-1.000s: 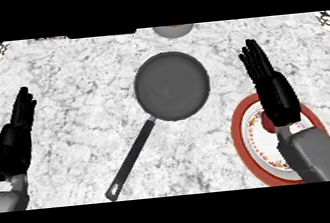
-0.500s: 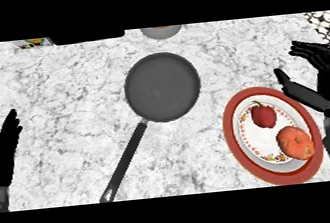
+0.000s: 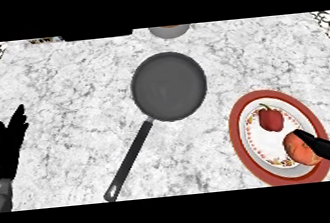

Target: Pick the bell pepper from the plate and place it in the pan

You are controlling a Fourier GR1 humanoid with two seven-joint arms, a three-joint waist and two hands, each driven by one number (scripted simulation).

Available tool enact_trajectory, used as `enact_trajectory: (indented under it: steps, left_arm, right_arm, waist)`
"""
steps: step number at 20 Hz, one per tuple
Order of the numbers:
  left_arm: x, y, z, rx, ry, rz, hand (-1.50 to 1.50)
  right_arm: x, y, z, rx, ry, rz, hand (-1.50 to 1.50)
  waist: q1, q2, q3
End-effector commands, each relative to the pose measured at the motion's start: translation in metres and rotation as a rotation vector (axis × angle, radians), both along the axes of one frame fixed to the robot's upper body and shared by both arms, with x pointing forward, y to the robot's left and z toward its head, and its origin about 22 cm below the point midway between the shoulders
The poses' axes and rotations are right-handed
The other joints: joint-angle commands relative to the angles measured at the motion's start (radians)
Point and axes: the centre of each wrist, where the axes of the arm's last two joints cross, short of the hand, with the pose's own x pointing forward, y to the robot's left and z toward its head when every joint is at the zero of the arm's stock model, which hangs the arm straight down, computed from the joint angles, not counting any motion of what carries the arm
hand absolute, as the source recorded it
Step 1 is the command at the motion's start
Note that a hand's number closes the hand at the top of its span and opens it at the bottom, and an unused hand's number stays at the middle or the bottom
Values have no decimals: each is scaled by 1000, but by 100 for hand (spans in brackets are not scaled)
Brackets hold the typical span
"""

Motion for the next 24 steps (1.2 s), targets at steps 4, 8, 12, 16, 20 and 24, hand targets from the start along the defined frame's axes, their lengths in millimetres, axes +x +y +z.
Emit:
enact_trajectory:
  steps: [4, 8, 12, 16, 20, 24]
  left_arm:
    - [2, 10, 0, 5, 23, 5, 0]
    - [5, 5, 4, 5, 22, -10, 0]
    - [8, 4, 5, 5, 16, -7, 0]
    - [-1, -7, -8, 11, 23, -35, 0]
    - [13, -5, 8, 5, 2, -56, 0]
    - [25, -22, 4, -11, 10, -20, 0]
  right_arm:
    - [-25, -21, 46, -348, 226, -69, -150]
    - [-15, -26, 86, -582, 407, -102, -150]
    - [-18, -5, 102, -706, 605, -104, -150]
    - [-13, 25, 124, -829, 727, -155, -150]
    - [8, 41, 121, -926, 863, -185, -150]
    - [12, 75, 108, -953, 923, -126, -150]
  waist:
    - [-1, 1, -6]
    - [19, 5, -10]
    - [25, 5, -7]
    - [47, 5, -6]
    - [64, 10, -2]
    - [35, 5, -1]
